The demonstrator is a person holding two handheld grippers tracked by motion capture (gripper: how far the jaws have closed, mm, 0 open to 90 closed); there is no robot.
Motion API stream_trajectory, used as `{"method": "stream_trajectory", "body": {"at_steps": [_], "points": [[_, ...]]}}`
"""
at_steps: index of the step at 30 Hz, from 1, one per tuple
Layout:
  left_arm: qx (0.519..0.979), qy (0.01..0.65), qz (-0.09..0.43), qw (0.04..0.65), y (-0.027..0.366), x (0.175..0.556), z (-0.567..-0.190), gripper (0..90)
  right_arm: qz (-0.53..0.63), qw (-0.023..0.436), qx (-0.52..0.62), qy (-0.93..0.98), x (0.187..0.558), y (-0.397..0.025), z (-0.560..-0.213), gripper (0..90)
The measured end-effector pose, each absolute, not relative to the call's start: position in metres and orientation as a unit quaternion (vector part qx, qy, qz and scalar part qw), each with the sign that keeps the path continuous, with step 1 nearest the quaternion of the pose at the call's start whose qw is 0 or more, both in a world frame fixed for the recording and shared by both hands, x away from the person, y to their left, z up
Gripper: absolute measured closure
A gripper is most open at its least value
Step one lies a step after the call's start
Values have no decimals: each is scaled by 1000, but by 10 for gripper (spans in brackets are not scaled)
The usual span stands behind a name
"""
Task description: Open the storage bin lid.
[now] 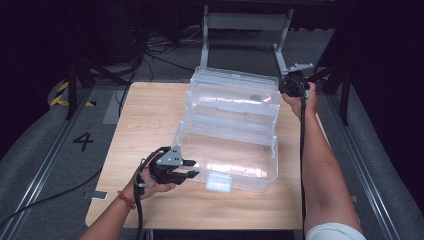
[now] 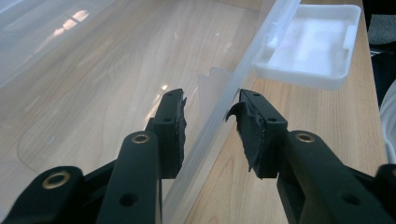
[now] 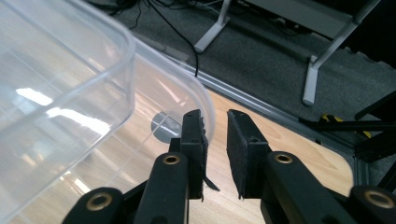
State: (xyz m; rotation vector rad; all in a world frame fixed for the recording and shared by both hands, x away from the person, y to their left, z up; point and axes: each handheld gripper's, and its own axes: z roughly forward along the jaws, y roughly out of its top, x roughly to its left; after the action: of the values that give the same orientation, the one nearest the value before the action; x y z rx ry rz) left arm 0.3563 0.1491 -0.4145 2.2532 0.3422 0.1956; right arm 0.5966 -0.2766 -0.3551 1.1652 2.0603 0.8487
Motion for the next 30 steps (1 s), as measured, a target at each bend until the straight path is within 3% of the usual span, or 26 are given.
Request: {"method": "stream_trajectory", "body": {"at_steps": [4,6,14,30], "points": [[897,137,81,411,143,355,-415,634,314,323,440,777,590,-285,-346,757],[909,133,102,382,137,355,-416,638,317,327,439,774,585,-291,-341,748],[904,135,96,393,133,356,-416,652,332,337,424,772,560,-307,-327,701],[902,143,117,390,123,359,-413,658,353,327,344,806,490,-296,-303,650]]}}
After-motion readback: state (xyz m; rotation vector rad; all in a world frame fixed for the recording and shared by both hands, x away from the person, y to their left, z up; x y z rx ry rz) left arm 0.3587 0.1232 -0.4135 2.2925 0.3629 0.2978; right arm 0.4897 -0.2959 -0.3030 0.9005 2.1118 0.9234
